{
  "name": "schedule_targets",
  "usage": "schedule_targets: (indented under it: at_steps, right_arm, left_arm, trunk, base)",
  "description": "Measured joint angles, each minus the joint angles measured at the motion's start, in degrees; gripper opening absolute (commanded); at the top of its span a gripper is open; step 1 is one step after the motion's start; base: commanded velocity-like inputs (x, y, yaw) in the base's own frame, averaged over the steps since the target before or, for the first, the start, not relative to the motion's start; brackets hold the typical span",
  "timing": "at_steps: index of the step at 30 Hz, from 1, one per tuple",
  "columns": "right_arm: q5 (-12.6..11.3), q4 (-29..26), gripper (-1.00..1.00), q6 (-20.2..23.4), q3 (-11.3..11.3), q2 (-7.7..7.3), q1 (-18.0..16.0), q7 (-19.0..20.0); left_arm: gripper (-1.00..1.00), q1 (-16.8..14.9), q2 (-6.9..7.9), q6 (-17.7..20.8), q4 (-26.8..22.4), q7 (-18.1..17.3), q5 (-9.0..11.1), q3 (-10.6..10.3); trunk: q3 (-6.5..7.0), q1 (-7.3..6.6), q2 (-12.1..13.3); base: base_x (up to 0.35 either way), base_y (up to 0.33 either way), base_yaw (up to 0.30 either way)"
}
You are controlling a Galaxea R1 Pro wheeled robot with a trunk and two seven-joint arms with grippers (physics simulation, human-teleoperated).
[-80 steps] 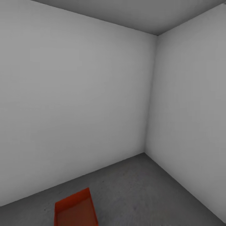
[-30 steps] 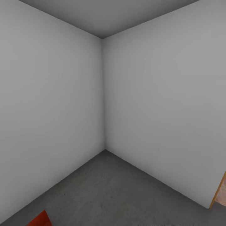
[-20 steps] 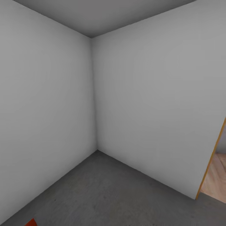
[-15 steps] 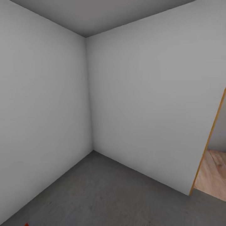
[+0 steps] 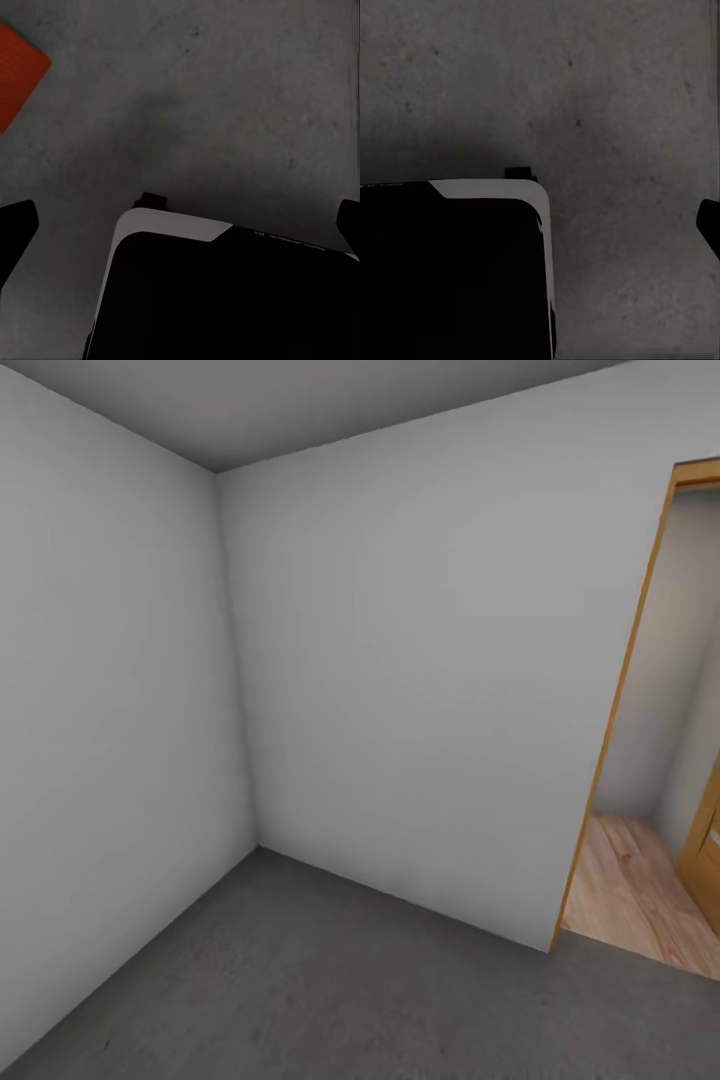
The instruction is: Move the two storage containers from the living room to the garage. In the garage, place one container on the floor and stack the other container on top of it (either order is fine).
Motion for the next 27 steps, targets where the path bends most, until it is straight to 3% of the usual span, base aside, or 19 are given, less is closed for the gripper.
schedule_targets:
  at_steps: [27]
  right_arm:
    - [0.05, 0.0, 1.0, 0.0, 0.0, 0.0, 0.0, 0.0]
  left_arm:
    - [1.0, -0.02, 0.0, -0.02, -0.03, 0.0, 0.0, 0.0]
  trunk:
    - [0.0, 0.0, 0.0]
  base:
    - [0.0, 0.0, -0.294]
